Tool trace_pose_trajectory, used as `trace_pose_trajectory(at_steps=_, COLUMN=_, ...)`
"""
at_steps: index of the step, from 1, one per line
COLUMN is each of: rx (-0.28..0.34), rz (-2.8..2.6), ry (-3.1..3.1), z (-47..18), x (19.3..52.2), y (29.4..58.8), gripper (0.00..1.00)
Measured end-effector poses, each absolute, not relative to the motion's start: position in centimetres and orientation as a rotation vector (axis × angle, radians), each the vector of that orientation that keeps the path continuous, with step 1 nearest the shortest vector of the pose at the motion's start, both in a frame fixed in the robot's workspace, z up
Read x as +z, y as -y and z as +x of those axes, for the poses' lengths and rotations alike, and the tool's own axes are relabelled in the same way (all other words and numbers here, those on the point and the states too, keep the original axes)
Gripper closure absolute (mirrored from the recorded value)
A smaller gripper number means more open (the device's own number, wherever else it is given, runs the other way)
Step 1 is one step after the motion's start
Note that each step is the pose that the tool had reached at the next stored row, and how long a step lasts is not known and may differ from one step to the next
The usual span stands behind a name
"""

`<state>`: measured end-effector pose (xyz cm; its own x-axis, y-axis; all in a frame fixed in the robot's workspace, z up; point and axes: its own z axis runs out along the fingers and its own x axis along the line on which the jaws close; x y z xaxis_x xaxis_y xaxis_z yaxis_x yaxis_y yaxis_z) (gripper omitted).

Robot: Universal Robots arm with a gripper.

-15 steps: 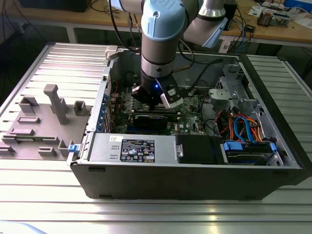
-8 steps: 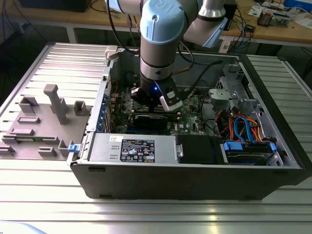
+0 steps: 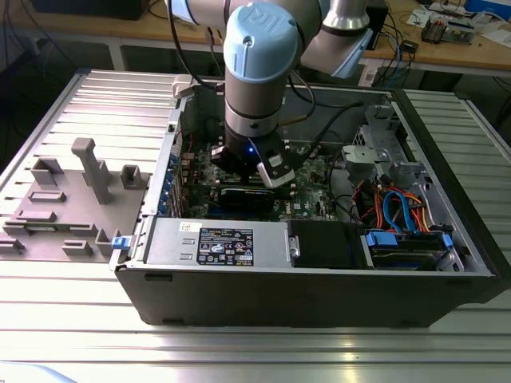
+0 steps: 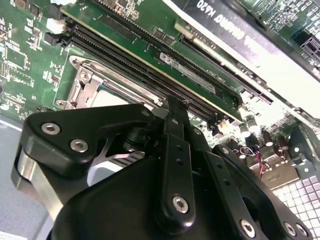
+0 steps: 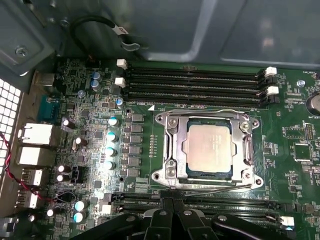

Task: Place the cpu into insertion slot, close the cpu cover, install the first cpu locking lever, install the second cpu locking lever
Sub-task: 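Install the second cpu locking lever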

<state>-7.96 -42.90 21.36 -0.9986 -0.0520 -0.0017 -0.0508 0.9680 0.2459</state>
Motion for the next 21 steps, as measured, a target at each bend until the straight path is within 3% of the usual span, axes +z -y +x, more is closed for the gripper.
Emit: trace_pose_trajectory(at_steps=21, rx=-0.522, rz=0.069, ry=3.095, z=-8.7, x=20.1, y=43.2, gripper=0.89)
